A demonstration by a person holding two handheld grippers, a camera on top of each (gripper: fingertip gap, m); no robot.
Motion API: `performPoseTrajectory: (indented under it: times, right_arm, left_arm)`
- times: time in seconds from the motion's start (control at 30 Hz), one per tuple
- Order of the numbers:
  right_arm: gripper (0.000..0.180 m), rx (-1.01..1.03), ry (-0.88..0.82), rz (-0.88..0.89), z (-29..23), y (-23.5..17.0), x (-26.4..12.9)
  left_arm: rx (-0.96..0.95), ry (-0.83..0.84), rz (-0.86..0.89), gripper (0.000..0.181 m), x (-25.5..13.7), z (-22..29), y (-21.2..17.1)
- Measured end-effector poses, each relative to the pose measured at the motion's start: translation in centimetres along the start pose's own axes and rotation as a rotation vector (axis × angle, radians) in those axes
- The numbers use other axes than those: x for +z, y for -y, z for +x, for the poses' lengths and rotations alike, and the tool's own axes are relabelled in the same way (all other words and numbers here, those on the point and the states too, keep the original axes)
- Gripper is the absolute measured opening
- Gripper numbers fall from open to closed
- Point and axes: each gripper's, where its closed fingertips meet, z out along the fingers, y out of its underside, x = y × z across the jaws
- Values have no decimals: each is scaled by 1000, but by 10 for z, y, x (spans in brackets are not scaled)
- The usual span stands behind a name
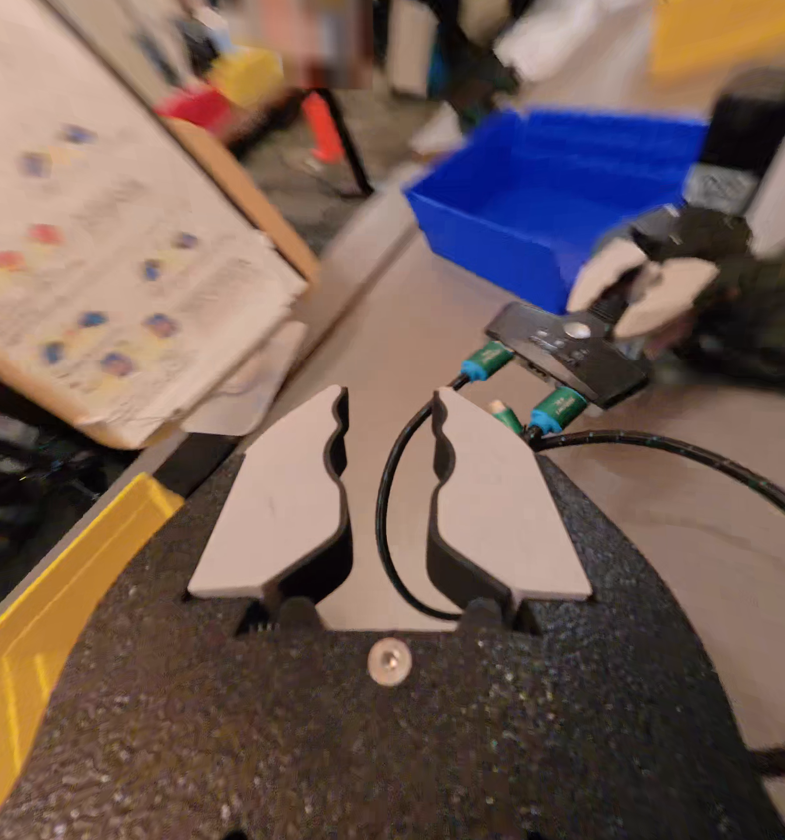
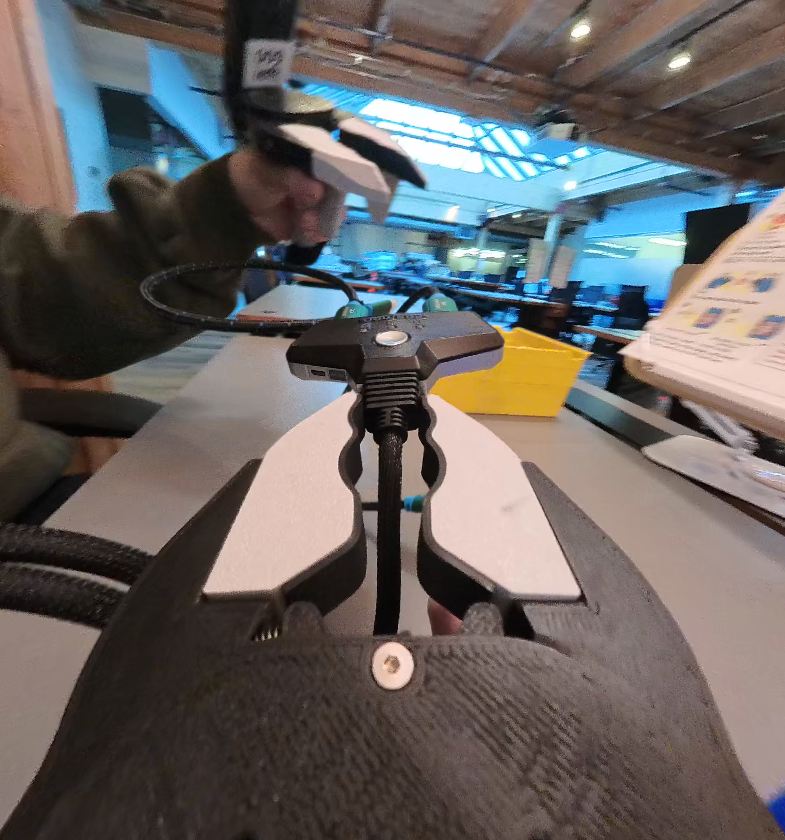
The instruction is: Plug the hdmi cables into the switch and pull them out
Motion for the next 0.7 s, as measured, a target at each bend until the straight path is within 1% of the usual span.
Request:
performPoseTrajectory:
  times: [0.03,0.1,0.17,0.23,0.33,0.4,0.47,0.57,0.63,0.7]
  right_arm:
    - [22,-18,-49,9,8,6,-2]
    - [22,-54,-139,27,21,23,-6]
    - [22,-122,-216,33,32,44,-14]
    - [22,-217,-302,41,44,74,-25]
    - [22,-375,-462,74,74,131,-46]
    - [22,-482,-580,83,102,171,-66]
    - [22,-624,-733,89,134,208,-91]
    - [22,-774,-975,92,181,244,-139]
    - [22,-880,-1177,72,204,243,-177]
    - [22,-847,-1303,7,221,216,-209]
  left_arm:
    - [-48,59,55,33,-12,-11,-3]
    - [-134,115,88,33,-27,-19,-27]
    - [-179,98,32,32,-31,-9,-66]
    - [-182,82,-52,32,-34,5,-104]
    - [-205,33,-99,32,-35,24,-134]
    - [-244,-11,-102,32,-31,33,-141]
    - [-258,-44,-106,32,-24,40,-144]
    - [-256,-71,-91,32,-14,48,-142]
    - [-252,-83,-70,30,-6,53,-139]
    - [-244,-100,-58,29,2,61,-140]
